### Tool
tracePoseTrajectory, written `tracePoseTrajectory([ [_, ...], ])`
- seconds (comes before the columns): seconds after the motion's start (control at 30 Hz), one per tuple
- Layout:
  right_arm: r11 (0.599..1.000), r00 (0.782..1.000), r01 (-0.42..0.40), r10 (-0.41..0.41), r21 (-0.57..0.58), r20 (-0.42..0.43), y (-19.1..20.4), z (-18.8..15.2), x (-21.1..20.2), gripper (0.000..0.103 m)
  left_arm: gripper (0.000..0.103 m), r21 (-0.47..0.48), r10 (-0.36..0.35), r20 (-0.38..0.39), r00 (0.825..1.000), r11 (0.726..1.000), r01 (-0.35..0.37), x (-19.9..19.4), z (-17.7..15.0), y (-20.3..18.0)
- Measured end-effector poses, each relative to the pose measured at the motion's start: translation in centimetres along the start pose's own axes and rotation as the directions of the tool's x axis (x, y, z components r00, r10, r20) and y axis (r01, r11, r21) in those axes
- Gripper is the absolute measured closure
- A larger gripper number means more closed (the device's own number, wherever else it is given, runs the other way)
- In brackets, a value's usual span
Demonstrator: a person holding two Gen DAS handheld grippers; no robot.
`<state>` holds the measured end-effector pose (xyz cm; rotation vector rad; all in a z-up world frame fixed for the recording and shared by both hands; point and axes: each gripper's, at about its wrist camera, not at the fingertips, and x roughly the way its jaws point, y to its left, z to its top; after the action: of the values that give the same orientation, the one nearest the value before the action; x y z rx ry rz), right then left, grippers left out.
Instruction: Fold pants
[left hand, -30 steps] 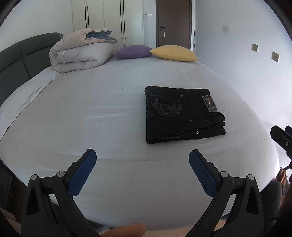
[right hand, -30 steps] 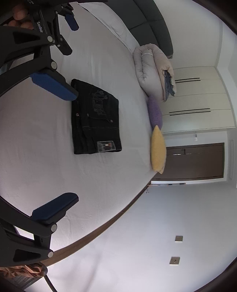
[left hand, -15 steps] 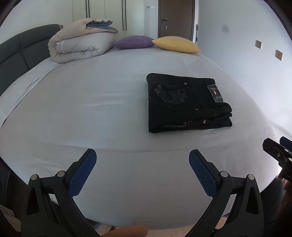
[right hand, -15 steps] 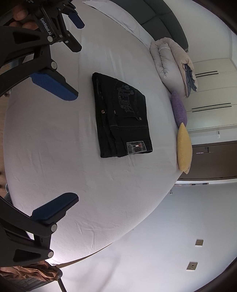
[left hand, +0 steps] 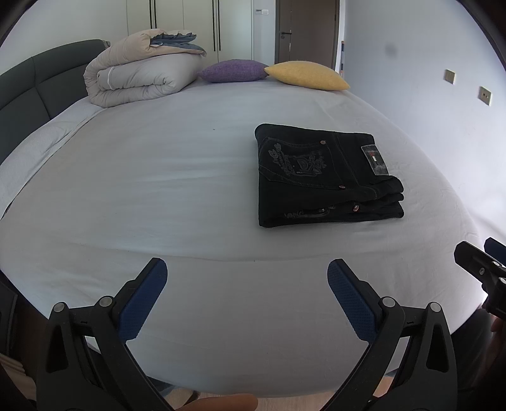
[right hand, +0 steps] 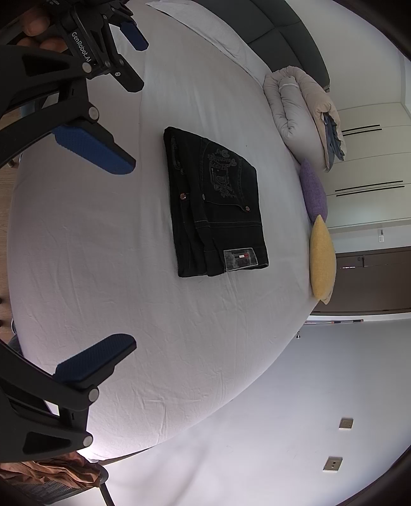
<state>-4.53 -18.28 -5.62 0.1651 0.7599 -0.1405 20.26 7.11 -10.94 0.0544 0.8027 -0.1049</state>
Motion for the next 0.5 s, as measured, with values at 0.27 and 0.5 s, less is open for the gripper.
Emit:
tracePoseTrajectory([
  [0.27, 1.0, 1.0, -0.003, 0.003, 0.0, -0.005, 0.0, 0.0, 0.11, 0.0, 0.0, 0.0, 0.0, -0.001, 1.0, 1.0, 0.0, 0.02, -0.06, 0.03],
  [0.5, 1.0, 1.0, -0.003, 0.003, 0.0, -0.006, 0.03, 0.0, 0.19, 0.0, 0.0, 0.0, 0.0, -0.001, 1.0, 1.0, 0.0, 0.04, -0.1, 0.01],
])
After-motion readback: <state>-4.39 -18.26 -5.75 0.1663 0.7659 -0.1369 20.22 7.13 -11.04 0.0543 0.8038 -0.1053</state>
